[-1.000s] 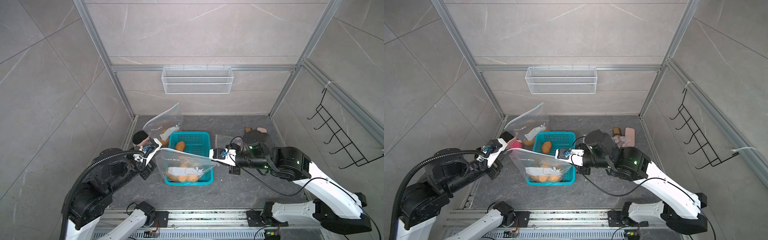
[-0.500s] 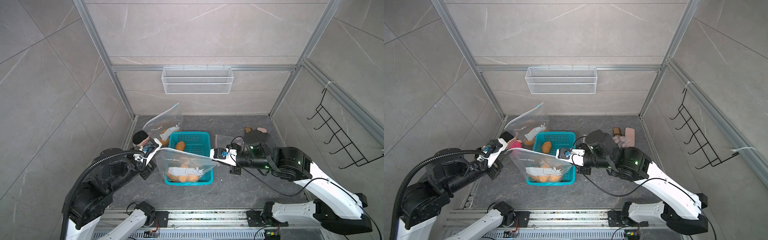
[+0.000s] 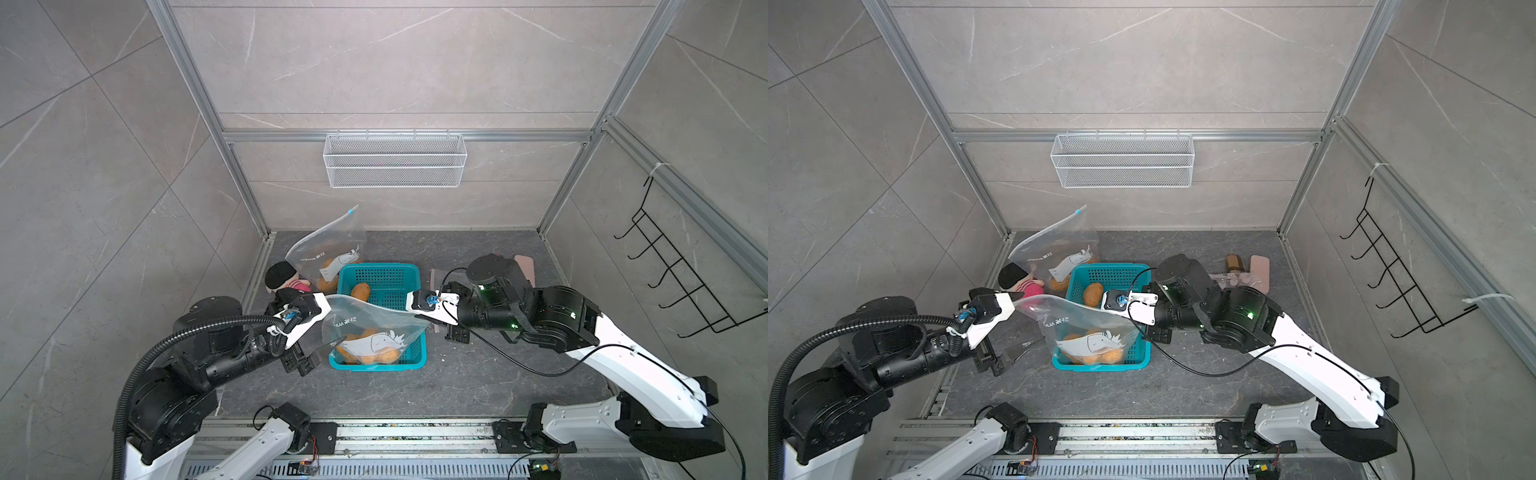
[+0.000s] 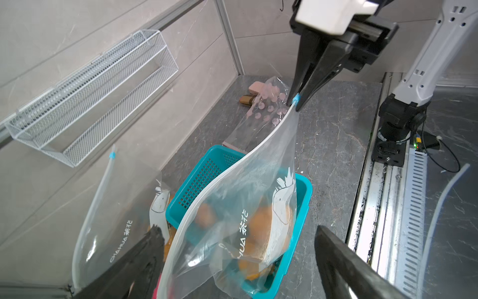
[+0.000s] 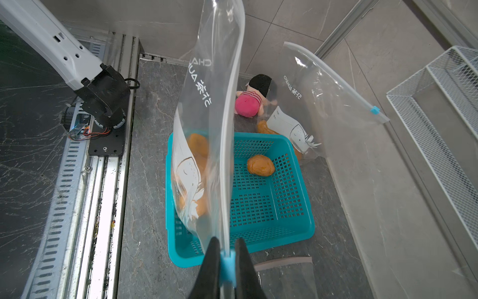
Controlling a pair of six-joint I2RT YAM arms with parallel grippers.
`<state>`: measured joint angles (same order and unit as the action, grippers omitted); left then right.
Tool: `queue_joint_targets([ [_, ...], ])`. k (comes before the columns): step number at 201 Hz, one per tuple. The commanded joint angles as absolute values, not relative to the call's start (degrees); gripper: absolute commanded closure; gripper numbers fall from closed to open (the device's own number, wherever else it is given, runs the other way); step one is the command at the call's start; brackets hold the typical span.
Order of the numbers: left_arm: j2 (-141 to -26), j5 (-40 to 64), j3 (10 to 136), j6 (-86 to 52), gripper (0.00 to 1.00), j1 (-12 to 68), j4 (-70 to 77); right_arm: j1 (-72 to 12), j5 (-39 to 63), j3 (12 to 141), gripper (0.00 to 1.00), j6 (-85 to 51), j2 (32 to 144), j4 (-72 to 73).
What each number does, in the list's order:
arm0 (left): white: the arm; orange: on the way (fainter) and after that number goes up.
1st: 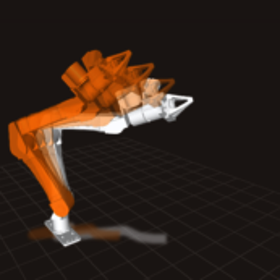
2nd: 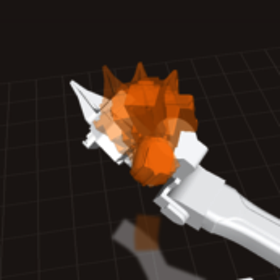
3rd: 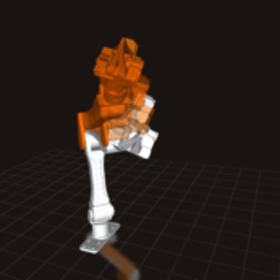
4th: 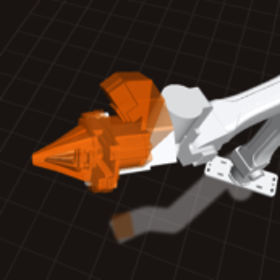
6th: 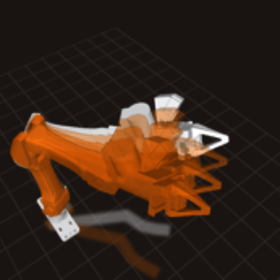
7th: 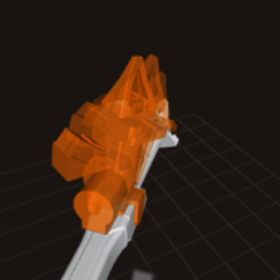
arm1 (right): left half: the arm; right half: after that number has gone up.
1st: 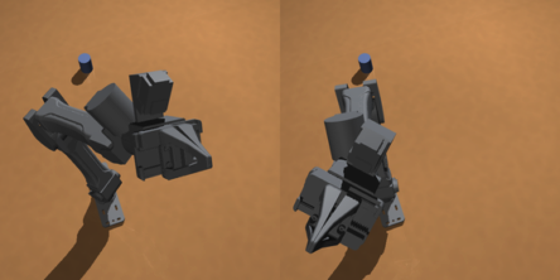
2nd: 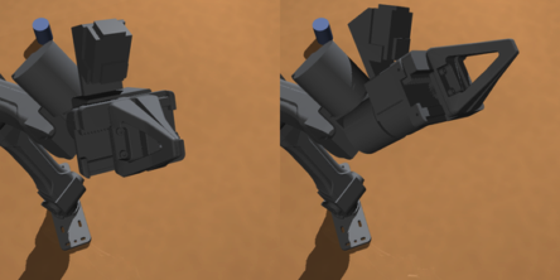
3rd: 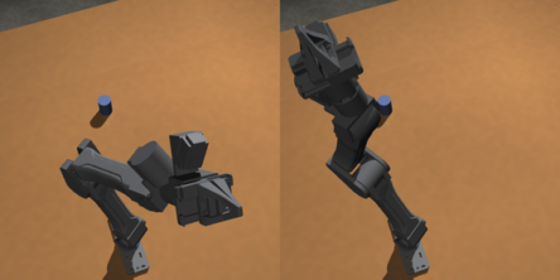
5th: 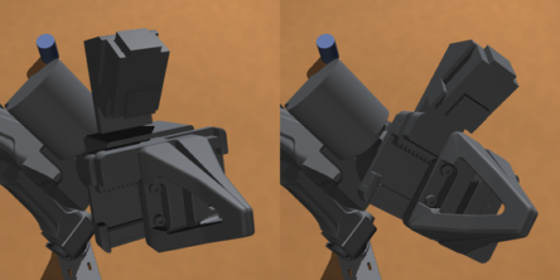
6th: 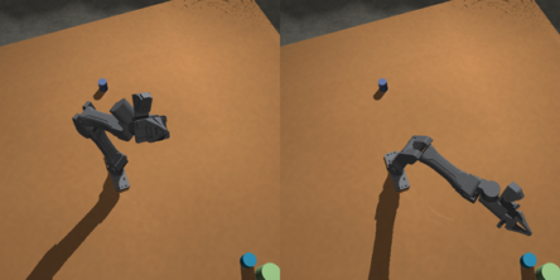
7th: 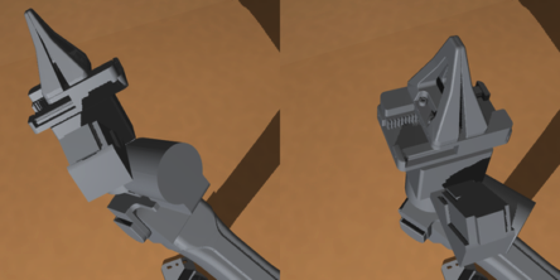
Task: Put the potatoes into a zipper bag and zip it
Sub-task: Zip the zipper on the zipper food storage bag.
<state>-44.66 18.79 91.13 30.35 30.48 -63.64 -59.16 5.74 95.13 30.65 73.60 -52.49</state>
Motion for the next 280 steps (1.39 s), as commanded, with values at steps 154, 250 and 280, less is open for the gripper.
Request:
queue_joint_targets([
  [154, -52.24, 4.26, 94.13, 36.83, 0.47, 31.11, -69.17, -58.97, 10.80, 92.19, 0.95, 34.58, 67.73, -53.88],
  [250, -51.35, 13.72, 92.54, 36.74, 0.60, 31.09, -67.54, -58.97, 10.46, 91.41, 0.95, 34.28, 67.15, -53.70],
  [280, -51.69, 14.07, 92.32, 36.33, 0.77, 31.11, -66.75, -58.97, 10.62, 91.49, 0.95, 34.19, 67.46, -53.61],
])
